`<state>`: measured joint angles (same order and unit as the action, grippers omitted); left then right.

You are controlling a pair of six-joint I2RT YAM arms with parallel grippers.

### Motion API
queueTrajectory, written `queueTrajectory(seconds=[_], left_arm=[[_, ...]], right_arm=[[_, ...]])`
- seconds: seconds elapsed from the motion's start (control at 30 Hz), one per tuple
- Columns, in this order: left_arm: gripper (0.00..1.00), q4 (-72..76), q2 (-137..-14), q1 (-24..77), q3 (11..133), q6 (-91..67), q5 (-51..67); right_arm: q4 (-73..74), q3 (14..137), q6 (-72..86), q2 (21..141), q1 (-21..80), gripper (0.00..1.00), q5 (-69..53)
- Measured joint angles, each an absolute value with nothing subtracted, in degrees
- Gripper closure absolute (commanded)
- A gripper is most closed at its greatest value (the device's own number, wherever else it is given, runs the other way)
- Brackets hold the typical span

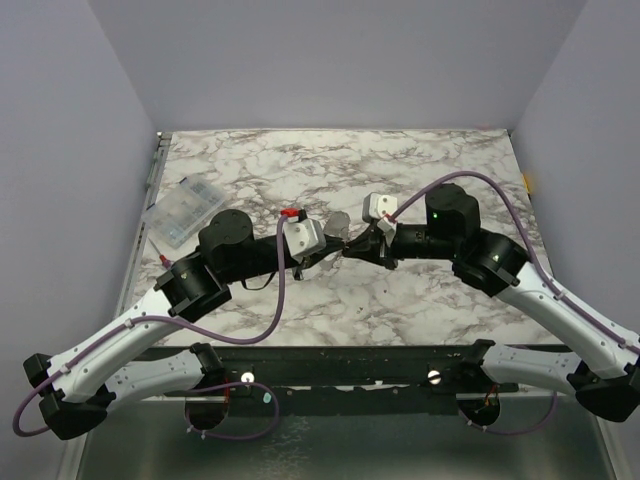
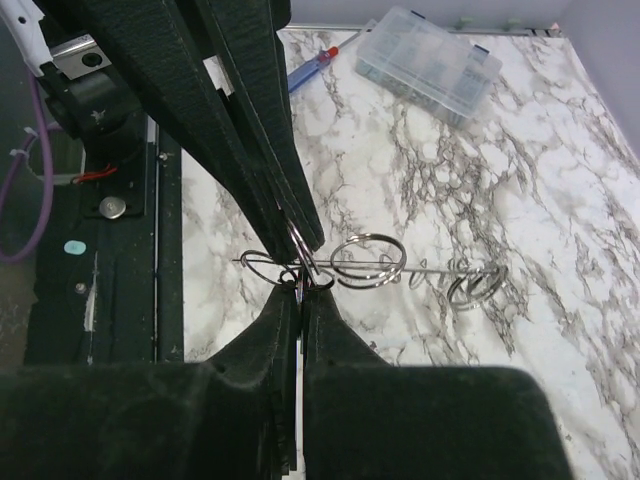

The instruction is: Put the keys on the keyring

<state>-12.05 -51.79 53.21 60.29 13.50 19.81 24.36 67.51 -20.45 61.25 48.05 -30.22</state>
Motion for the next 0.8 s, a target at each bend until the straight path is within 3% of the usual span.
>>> queueTrajectory(seconds=[0.03, 0.1, 0.17, 0.8], left_arm=[[1.0, -12.05, -51.77, 53.21, 60.27, 13.5, 19.79], [1.0, -11.92, -51.7, 53.21, 60.25, 13.47, 19.68], [1.0, -11.73, -51.64, 53.21, 60.25, 13.45, 19.57], [1.0, -8.21, -50.61, 53.21, 60.18, 12.23, 18.74]], right_arm=[[24.08, 67.26, -20.34, 61.01, 48.03, 0.93, -30.06], [23.64, 66.59, -20.18, 60.25, 48.05, 0.66, -29.67], [23.64, 66.19, -19.75, 59.4, 48.05, 0.56, -29.47], [18.94, 58.57, -17.91, 55.53, 48.05, 0.55, -27.0]])
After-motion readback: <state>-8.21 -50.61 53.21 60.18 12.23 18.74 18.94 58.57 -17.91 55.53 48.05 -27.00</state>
